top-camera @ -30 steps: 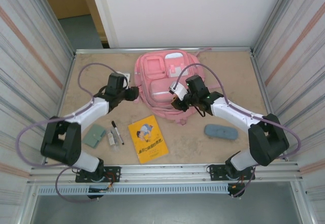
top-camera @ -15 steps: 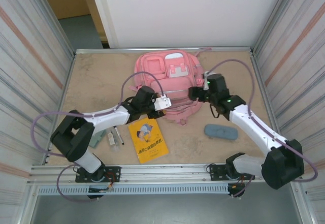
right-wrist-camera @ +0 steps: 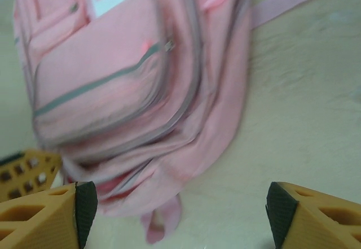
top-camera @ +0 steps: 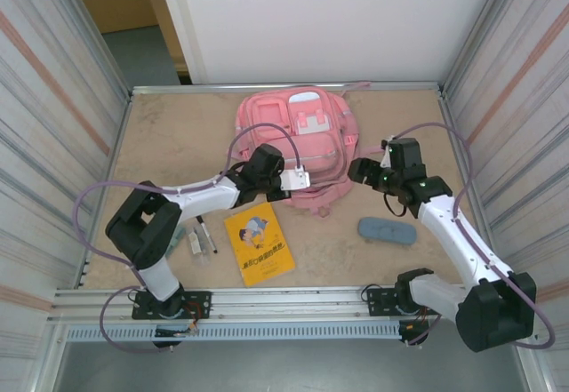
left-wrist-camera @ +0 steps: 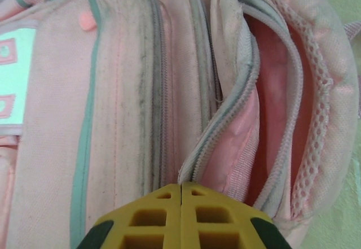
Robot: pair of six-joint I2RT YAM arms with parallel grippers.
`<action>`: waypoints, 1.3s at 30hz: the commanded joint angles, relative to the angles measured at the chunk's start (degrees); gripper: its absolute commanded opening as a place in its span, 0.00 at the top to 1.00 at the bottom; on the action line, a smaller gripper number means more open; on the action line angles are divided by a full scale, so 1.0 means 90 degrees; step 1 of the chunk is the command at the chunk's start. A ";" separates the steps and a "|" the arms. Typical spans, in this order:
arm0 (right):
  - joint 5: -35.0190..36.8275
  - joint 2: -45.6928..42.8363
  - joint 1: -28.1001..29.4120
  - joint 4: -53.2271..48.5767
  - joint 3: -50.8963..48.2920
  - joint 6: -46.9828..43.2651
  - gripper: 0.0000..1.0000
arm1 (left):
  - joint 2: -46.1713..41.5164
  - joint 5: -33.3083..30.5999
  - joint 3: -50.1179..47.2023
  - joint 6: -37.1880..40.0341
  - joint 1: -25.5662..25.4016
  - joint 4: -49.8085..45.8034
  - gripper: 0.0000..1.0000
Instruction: Pack books, pencil case, and school supplies into a backpack
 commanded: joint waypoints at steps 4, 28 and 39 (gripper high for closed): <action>-0.0880 0.0312 0.1415 -0.0714 0.0404 -0.0978 0.18 | -0.0547 0.0043 0.0820 -0.0987 0.0436 0.0155 1.00; -0.0806 0.4160 0.4490 0.0516 0.0934 0.0391 0.39 | -0.2333 -0.0978 -0.0104 -0.6322 0.1121 -0.1384 0.54; -0.1458 0.4265 0.4029 0.0065 0.1483 0.0210 0.46 | -0.4120 -0.0210 -0.1655 -1.0878 0.0202 -0.5477 0.46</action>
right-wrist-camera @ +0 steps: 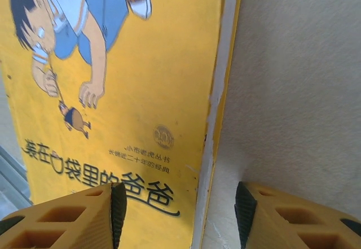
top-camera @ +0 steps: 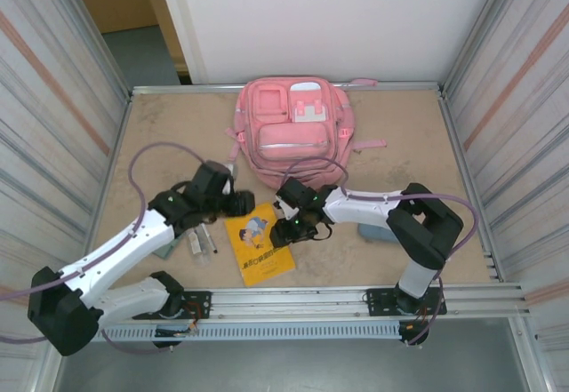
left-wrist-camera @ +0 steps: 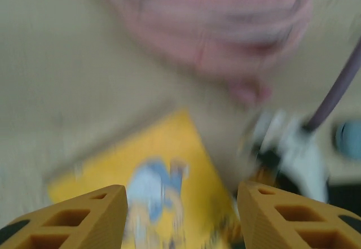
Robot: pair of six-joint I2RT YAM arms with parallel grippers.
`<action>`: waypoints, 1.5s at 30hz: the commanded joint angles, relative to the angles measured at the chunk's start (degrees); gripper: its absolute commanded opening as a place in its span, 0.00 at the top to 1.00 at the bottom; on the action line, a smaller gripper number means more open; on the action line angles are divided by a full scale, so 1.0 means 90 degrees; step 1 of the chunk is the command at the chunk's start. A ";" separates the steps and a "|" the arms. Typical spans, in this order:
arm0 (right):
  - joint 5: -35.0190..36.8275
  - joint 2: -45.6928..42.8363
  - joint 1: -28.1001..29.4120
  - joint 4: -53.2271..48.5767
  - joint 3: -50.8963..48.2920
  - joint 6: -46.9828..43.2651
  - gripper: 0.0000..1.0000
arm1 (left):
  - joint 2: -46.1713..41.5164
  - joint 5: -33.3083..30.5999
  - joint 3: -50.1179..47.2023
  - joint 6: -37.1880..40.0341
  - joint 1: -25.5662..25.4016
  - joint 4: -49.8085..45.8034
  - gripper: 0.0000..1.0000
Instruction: Pack books, pencil case, and school supplies into a backpack
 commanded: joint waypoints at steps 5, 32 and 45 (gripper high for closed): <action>-0.0446 0.0587 -0.0183 -0.0226 0.0676 -0.0147 0.55 | 0.0053 0.0317 -0.0950 -0.2184 -0.0364 -0.1430 0.43; -0.1512 0.0538 -0.0357 0.1157 -0.0525 0.0756 0.73 | -0.0033 0.2726 -0.2058 -0.1838 0.0054 0.2717 0.54; -0.1416 0.0157 -0.0514 0.1762 -0.0950 0.0996 0.65 | 0.0056 0.2221 -0.1964 -0.1961 0.0219 0.1940 0.78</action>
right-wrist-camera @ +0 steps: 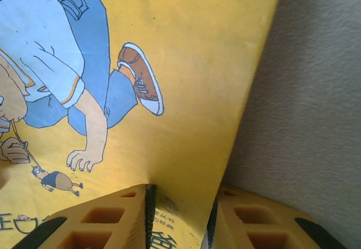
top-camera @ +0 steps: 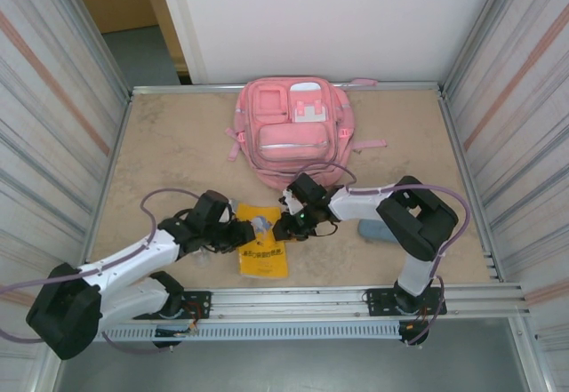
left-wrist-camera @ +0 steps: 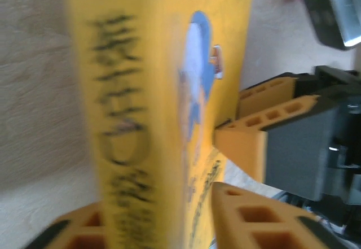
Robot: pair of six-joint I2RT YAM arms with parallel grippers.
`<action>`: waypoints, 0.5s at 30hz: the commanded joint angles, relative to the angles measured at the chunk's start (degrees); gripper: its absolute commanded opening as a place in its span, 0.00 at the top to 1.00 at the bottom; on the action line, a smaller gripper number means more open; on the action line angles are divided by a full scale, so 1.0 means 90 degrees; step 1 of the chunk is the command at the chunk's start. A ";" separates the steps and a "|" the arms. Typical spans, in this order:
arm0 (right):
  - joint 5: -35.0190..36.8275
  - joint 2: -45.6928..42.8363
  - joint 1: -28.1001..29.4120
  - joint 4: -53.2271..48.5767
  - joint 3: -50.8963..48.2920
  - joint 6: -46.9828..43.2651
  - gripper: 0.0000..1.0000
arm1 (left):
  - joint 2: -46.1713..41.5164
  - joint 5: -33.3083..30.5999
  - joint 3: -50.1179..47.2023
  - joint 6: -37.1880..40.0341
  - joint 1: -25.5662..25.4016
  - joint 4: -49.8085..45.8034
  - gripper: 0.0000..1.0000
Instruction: Pack books, pencil case, and school supplies into a backpack
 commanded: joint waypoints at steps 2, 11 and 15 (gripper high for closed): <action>0.0459 -0.0570 -0.0008 0.0184 -0.0407 0.0287 0.54 | 0.0099 -0.0062 0.0551 0.0171 0.0036 -0.0437 0.87; 0.2240 -0.3816 0.0241 0.0319 -0.1284 -0.1104 0.28 | -0.0409 -0.0375 0.1751 -0.0742 0.0341 -0.0716 1.00; 0.3437 -0.4545 0.1488 -0.0125 -0.1196 -0.3935 0.26 | -0.0058 -0.0312 0.2464 -0.0923 0.0426 -0.0860 1.00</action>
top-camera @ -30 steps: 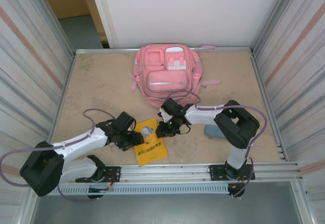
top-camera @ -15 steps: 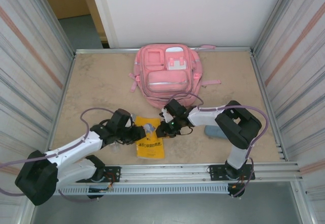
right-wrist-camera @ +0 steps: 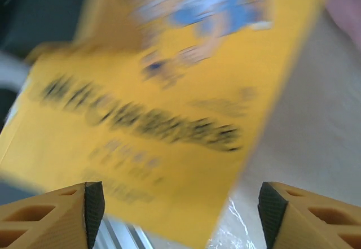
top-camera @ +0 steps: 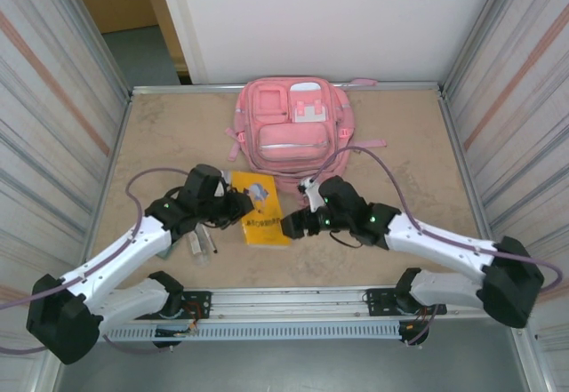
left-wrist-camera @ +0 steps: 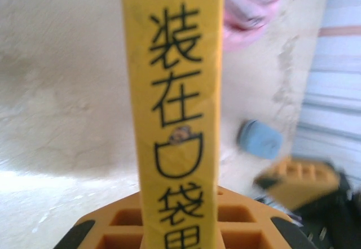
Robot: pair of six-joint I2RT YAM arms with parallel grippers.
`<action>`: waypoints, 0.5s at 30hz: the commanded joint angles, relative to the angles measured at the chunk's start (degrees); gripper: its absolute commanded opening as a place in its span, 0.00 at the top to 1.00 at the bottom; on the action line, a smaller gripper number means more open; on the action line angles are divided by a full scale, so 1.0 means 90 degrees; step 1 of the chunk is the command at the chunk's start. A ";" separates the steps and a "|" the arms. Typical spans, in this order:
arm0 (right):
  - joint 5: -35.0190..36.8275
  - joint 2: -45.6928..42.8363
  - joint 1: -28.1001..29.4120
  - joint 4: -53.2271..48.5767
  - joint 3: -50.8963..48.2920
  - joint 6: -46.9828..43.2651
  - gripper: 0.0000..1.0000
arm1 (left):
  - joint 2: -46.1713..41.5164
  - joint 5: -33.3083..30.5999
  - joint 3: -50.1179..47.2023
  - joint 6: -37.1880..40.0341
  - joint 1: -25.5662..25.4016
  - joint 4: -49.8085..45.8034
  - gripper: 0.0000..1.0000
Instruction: Pack books, pencil case, and school supplies into a backpack
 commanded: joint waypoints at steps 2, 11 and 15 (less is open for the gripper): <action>0.1267 -0.0476 0.0993 -0.0203 -0.0119 -0.3598 0.24 | 0.0371 0.0143 0.0946 -0.0277 0.0071 -0.0232 1.00; 0.3938 0.0443 0.1607 0.1720 -0.0356 -0.5983 0.13 | 0.1064 0.0981 0.1198 -0.0931 -0.0088 0.0158 1.00; 0.4976 0.0880 0.1634 0.2834 -0.0472 -0.6185 0.30 | 0.1254 0.1257 0.1172 -0.1227 -0.0140 0.0248 0.97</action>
